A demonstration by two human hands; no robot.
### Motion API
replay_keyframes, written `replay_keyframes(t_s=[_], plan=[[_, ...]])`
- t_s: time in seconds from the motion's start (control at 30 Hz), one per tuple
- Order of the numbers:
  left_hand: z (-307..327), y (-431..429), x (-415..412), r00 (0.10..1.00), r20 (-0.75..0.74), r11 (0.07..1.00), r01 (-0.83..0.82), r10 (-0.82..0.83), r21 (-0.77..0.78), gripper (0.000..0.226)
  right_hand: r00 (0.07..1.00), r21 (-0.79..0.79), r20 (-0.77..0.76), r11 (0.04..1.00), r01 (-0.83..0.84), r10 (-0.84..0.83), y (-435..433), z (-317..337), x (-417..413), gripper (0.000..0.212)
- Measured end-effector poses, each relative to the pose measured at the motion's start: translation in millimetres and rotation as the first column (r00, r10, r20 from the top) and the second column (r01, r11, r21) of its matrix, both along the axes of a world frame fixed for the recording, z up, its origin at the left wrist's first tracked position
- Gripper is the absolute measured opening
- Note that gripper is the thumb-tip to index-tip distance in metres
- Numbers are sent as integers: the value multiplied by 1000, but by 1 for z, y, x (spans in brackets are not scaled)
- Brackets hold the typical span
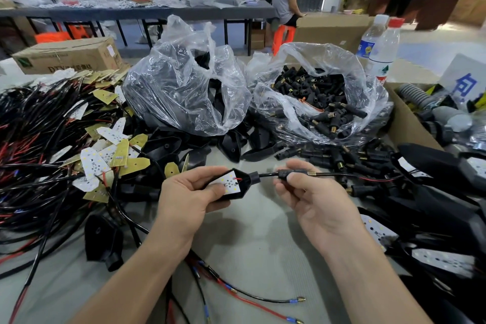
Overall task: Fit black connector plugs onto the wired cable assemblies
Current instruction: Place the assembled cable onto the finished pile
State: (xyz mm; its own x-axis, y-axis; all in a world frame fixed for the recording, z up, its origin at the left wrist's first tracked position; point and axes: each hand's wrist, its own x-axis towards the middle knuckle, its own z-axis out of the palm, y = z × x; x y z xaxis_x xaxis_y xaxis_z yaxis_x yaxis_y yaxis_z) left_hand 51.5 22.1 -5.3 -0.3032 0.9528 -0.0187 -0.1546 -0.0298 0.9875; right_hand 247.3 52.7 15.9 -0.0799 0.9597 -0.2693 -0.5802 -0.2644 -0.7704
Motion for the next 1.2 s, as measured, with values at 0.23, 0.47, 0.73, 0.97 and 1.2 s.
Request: replay_keyframes(t_s=[0.23,0.47,0.73,0.97,1.2], plan=[[2,1,-4,999,50,1000,-6,7,-4,34,987,-27,74,989,142,-140,1,1,2,35],[3,-1,-7,999,35,999,36,-36,-6,42,921,65,364,990,123,-138,-1,-4,7,31],[6,0,-4,999,28,998,42,-43,47,37,964,77,245,993,87,-104,3,-4,6,19],[5,1,-1,999,25,999,-37,36,28,31,997,4,-22,997,73,-73,0,0,4,25],[1,3,-3,999,24,999,-41,41,9,30,978,-4,43,978,206,-206,4,-3,-4,9]])
